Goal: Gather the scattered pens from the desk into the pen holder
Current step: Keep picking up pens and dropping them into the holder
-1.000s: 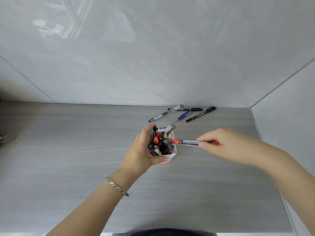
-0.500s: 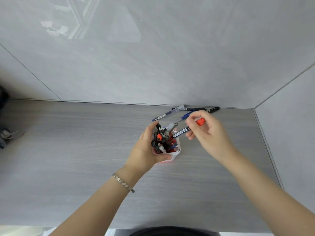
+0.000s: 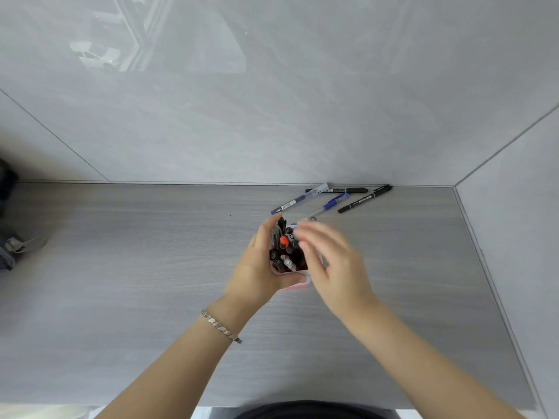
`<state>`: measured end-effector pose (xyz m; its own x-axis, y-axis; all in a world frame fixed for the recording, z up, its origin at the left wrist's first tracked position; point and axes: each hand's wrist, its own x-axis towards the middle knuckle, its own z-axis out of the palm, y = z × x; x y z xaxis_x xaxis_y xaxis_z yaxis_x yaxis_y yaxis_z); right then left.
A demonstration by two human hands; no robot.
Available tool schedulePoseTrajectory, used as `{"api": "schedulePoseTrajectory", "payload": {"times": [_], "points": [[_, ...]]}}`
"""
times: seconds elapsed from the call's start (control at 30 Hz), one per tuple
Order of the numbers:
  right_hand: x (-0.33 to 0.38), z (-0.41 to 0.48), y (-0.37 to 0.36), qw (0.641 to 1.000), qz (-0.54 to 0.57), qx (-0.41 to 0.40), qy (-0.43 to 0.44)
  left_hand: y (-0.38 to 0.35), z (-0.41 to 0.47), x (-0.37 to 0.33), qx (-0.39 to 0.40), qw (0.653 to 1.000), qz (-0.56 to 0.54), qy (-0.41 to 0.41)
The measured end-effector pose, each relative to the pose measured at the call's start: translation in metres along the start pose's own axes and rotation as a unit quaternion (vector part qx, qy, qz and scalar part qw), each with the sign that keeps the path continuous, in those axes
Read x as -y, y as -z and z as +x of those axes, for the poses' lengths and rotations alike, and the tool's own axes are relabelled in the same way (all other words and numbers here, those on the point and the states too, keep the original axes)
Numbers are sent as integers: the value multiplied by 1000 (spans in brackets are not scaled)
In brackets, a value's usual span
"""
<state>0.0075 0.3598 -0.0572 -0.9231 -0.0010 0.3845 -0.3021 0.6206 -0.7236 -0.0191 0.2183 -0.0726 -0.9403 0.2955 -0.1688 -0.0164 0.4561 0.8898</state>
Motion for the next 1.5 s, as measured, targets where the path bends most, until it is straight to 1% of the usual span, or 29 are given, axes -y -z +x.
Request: {"api": "schedulePoseTrajectory", "payload": {"times": [0.07,0.13,0.23,0.27,0.33,0.4,0.53,0.6,0.63,0.67,0.7,0.73,0.77,0.8,0.83,0.87,0.9,0.97,1.03,1.13,1.2,1.27,1.3,1.33,1.37,1.43,1.5], "points": [[-14,-21,-1,997,-61,4,54,0,0,1,2,1000,6,-4],[-27,-34,-2,992,-97,3,75,1,0,0,2,1000,7,-4],[-28,-32,-5,983,-152,26,103,1,-1,-2,2,1000,-3,-10],[-26,-28,-7,981,-164,34,104,1,-1,-2,2,1000,-4,-11],[-27,-19,-10,977,-189,54,78,1,-1,-3,0,1000,-2,-11],[-29,-12,-12,972,-215,84,54,1,-1,-4,0,1000,3,-10],[-28,-18,-10,958,-245,144,34,1,0,-4,2,1000,22,-13],[-26,-25,-3,962,-217,164,3,1,1,-3,2,1000,18,-6],[-25,-25,2,969,-164,182,-18,1,1,-3,3,1000,15,-4],[-25,-22,8,976,-82,197,-41,1,1,-2,3,1000,14,-2],[-26,-17,13,980,1,191,-56,1,1,-3,4,1000,13,1],[-30,-9,18,985,56,152,-67,1,1,-3,5,1000,12,4],[-41,1,23,990,72,93,-82,1,1,-3,6,1000,11,6],[-57,14,28,991,58,38,-111,1,1,-4,7,1000,12,7],[-77,27,34,989,10,7,-146,2,1,-5,8,1000,13,7],[-100,39,39,981,-58,7,-185,2,1,-5,8,1000,15,7],[-124,49,45,967,-125,30,-219,2,1,-5,8,1000,16,7],[-162,63,56,940,-217,91,-247,3,1,-6,10,1000,21,5],[-182,73,63,915,-278,164,-240,3,2,-6,10,1000,26,4],[-183,78,69,870,-359,264,-211,3,2,-7,10,1000,23,7],[-180,71,70,853,-409,297,-133,3,2,-7,11,1000,22,11],[-174,61,67,842,-417,339,-34,3,2,-7,11,1000,19,11],[-168,59,64,835,-410,367,1,3,2,-7,12,1000,18,11],[-159,60,59,832,-400,385,14,3,2,-7,13,1000,16,11],[-150,63,53,832,-386,398,0,3,2,-8,13,1000,14,12],[-137,77,41,849,-365,379,-45,3,2,-9,12,1000,10,11],[-131,87,30,862,-367,348,-37,3,2,-9,14,1000,8,11]]}}
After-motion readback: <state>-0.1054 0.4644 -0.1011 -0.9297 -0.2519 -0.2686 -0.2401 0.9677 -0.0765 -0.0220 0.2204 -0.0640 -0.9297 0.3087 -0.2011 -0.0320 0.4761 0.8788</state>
